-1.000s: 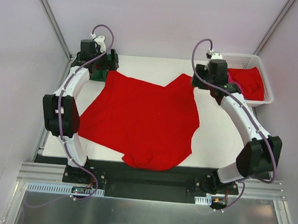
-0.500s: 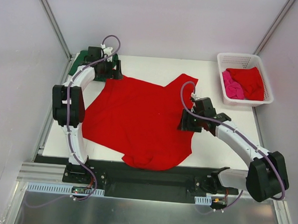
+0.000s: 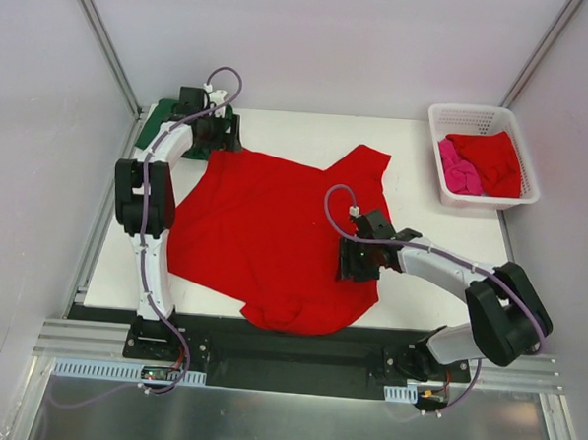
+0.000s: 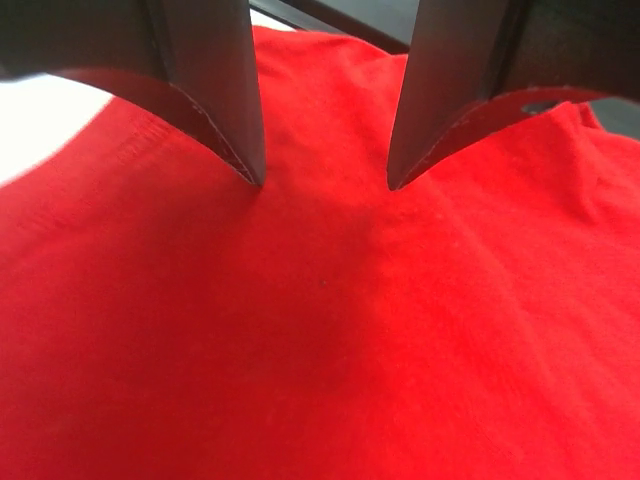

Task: Fold and stack the t-shirts
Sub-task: Flatten the tshirt out

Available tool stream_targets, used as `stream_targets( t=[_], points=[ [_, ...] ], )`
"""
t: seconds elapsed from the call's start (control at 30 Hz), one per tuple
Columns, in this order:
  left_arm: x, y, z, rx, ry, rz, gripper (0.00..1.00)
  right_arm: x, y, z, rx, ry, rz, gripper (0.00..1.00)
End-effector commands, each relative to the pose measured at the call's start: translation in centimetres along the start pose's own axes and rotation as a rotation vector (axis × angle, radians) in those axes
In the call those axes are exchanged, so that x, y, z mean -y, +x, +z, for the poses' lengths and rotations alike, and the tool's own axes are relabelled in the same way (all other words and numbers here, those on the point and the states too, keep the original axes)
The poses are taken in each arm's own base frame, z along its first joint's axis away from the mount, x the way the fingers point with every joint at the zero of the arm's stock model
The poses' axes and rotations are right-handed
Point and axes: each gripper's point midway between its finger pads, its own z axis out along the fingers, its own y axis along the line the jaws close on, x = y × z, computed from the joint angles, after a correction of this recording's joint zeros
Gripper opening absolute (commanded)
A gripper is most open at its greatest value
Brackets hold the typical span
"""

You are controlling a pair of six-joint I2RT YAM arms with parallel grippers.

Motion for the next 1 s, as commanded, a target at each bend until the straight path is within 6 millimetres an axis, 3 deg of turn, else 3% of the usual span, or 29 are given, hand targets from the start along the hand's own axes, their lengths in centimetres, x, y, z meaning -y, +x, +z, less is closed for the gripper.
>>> stream_targets(
  t=[0.0, 0.1, 0.63, 0.73, 0.77, 0.8, 0.83, 0.9, 0.97],
  points=[
    [-0.5, -0.2, 1.2, -0.032, -0.019, 0.017, 0.80, -1.3, -0.8, 0.8, 0.011, -0.004, -0.002, 0.55],
    [-0.9, -0.5, 1.6, -0.039, -0.027, 0.017, 0.75, -1.7, -0.7, 1.2, -0.004, -0.006, -0.009, 0.55],
    [-3.4, 0.2, 2.1, -0.069, -0.146, 0.053, 0.74, -2.0, -0.8, 1.6, -0.025, 0.004, -0.042, 0.54],
    [-3.6, 0.5, 2.4, -0.077, -0.150, 0.052, 0.61, -1.8, -0.7, 1.6, -0.028, 0.011, -0.042, 0.54],
    [-3.7, 0.7, 2.6, -0.081, -0.150, 0.049, 0.53, -1.8, -0.7, 1.5, -0.026, 0.014, -0.042, 0.54],
    [-3.7, 0.8, 2.7, -0.086, -0.148, 0.048, 0.37, -1.8, -0.7, 1.6, -0.027, 0.016, -0.042, 0.54],
    [-3.8, 0.8, 2.7, -0.085, -0.155, 0.048, 0.30, -1.7, -0.6, 1.5, -0.030, 0.018, -0.043, 0.54],
    [-4.0, 1.1, 2.9, -0.092, -0.158, 0.045, 0.23, -1.7, -0.7, 1.6, -0.029, 0.021, -0.043, 0.54],
    [-4.0, 1.1, 3.0, -0.094, -0.160, 0.044, 0.23, -1.7, -0.7, 1.5, -0.029, 0.022, -0.043, 0.54]
  ],
)
